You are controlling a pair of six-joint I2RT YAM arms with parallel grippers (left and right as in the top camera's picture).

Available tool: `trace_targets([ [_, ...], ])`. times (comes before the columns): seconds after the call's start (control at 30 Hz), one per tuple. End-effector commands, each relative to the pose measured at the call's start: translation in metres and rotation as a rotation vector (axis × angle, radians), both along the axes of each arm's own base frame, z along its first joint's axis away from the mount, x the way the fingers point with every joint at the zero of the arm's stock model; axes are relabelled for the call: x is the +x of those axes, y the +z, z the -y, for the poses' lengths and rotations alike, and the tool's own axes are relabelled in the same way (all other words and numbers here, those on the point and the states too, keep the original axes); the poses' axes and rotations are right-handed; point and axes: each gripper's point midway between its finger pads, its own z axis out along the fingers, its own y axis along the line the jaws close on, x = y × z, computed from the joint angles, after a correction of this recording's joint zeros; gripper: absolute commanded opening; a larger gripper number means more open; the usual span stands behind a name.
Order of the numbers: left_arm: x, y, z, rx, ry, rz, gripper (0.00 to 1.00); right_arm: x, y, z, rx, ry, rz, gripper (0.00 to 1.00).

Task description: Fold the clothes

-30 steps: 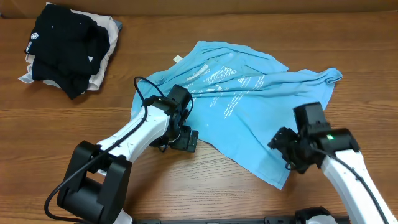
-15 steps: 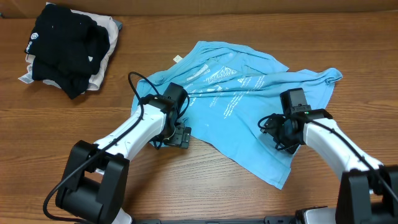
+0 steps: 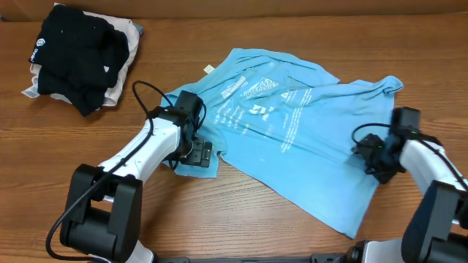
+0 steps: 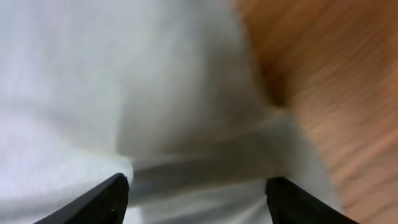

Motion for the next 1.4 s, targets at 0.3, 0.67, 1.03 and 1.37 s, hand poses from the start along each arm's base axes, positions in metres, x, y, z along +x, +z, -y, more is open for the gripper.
trace_targets([
  [0.3, 0.011, 0.004, -0.002, 0.000, -0.051, 0.056, 1.00, 0.006, 0.018, 0.077, 0.025, -0.139, 0.131, 0.82],
  [0.67, 0.026, 0.085, 0.008, -0.026, -0.074, 0.036, 1.00, 0.010, 0.173, 0.045, 0.050, -0.071, 0.304, 0.87],
  [1.03, -0.010, 0.122, -0.002, -0.056, 0.141, 0.068, 1.00, -0.091, 0.227, -0.009, -0.055, -0.059, 0.299, 0.96],
  [1.37, -0.046, 0.047, 0.008, -0.142, 0.207, -0.044, 1.00, -0.114, 0.145, -0.058, 0.229, -0.026, 0.122, 0.92],
])
